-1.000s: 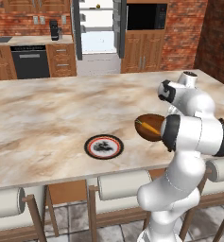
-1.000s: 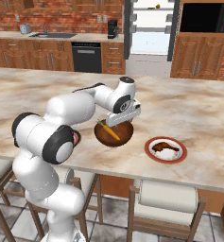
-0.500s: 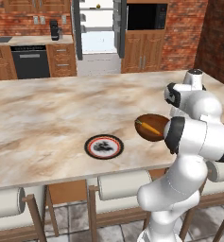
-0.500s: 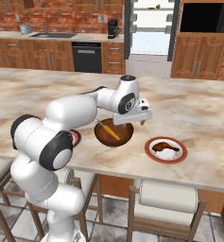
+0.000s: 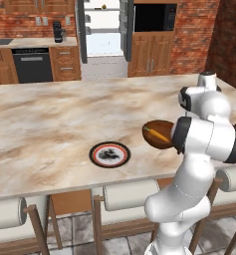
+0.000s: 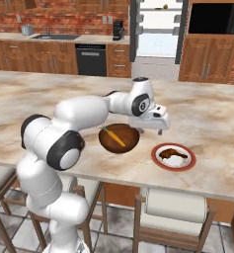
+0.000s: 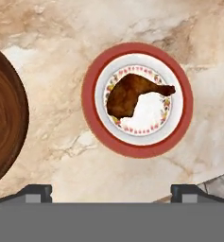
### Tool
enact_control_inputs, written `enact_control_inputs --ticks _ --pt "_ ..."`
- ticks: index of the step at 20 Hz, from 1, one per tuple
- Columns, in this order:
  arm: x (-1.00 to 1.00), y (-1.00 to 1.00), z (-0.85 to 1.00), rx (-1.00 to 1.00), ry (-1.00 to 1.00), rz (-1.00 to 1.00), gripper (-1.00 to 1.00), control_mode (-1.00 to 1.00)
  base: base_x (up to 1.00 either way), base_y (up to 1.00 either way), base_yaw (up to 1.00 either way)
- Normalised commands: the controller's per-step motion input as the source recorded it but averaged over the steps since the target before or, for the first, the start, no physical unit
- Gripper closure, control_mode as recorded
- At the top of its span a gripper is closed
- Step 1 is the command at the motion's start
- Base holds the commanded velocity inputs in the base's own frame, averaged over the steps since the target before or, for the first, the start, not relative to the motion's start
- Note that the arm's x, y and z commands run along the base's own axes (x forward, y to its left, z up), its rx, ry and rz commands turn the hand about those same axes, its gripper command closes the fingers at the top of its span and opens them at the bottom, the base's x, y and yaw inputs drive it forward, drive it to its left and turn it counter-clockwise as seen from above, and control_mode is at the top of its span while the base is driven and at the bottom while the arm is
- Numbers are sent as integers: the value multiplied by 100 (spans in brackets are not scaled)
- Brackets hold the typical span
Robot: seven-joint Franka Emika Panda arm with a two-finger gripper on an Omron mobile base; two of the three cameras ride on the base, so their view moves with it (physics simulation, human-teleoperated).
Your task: Pick the chicken drumstick and carrot from their plates and place them in the bowl. Then put the bowl in the fridge.
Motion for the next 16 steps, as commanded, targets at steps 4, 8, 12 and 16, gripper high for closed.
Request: enact_control_inputs --ticks 4,8,12,16 --pt "0 -36 0 0 0 -69 -100 -100 0 0 0" --pt "0 -33 -5 4 0 -67 -100 -100 0 0 0" --pt "-2 -21 -23 20 -8 -55 -100 -100 0 0 0" --pt "14 -30 -31 8 0 -49 -100 -100 0 0 0"
